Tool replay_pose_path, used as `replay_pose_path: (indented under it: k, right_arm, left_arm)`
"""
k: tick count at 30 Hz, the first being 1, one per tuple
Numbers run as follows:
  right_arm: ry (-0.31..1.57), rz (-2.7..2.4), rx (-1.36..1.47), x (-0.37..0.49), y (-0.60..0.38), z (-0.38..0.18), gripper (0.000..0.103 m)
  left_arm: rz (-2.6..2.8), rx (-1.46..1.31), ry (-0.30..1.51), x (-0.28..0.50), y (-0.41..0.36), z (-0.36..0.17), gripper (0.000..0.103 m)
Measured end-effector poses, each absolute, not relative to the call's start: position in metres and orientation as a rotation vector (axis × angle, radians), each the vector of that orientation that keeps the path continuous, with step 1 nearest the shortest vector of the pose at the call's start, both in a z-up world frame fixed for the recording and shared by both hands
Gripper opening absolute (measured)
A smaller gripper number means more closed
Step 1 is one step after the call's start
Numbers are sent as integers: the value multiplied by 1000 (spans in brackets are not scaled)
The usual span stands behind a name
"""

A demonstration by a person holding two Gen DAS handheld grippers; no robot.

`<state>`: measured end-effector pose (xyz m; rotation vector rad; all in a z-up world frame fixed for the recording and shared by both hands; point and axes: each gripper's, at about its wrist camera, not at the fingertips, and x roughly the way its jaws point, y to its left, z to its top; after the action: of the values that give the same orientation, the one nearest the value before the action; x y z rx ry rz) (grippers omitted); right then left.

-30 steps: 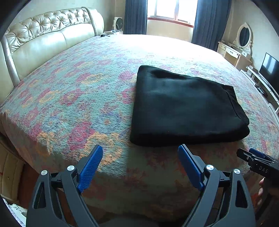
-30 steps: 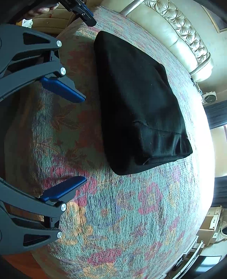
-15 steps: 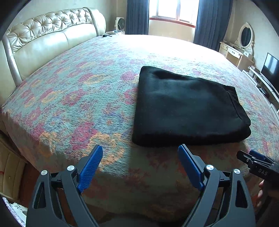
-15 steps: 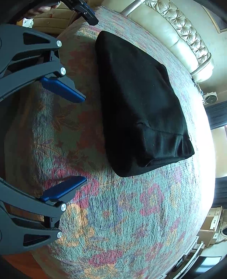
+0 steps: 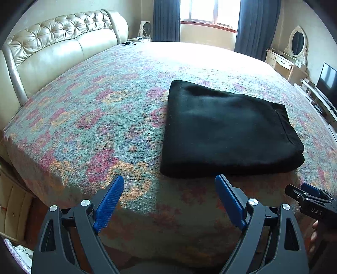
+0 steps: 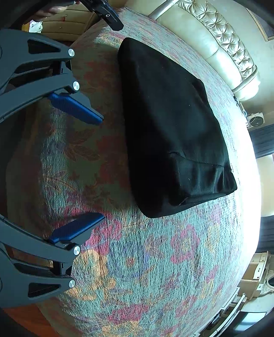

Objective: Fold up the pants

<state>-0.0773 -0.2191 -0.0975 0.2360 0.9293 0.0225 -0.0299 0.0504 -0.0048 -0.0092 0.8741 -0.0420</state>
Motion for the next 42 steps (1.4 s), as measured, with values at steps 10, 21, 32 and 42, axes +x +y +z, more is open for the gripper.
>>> replay_pose_path:
  k: [10,21,32,42]
  right_arm:
    - [935,28,234,-76,-217,-99,86]
    - [936,29,236,-76,-216,-100,86]
    - [935,29,238,-77,-215,-100,86]
    - [938,46,264,-83,-219,-98,86]
  left_arm:
    - [-67,34,854,-30,42,-1,87]
    - [-99,81,815,-34,28,4,87]
    - [-104,119,804,-35,18,11,87]
    - [-96,75,775,-19,27,37,87]
